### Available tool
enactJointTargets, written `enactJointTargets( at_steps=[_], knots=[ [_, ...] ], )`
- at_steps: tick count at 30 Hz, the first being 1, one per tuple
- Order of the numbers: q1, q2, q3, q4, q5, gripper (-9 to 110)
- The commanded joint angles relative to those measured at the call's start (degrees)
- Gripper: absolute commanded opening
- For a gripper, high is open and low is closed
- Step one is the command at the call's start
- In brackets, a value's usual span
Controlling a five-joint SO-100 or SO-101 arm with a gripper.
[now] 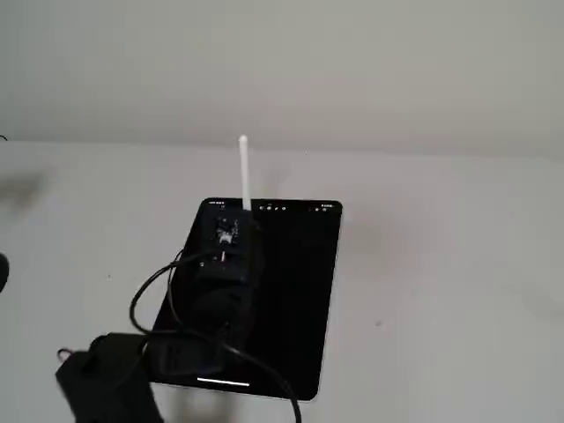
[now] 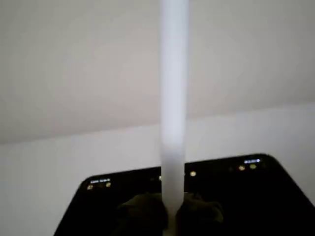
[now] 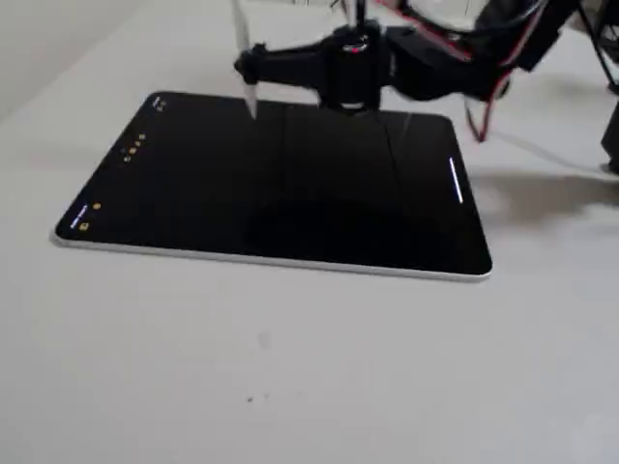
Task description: Draw a line in the middle of the ipad using the apple pencil
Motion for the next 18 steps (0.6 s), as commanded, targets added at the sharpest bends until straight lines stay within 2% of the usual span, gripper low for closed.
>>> enactJointTargets(
  at_steps=[1, 18],
  knots=[
    [1.8, -1.7, -9.2, 1.6, -0.4, 0],
    [1.3, -15.6, -18.5, 0.3, -1.6, 0]
  ],
)
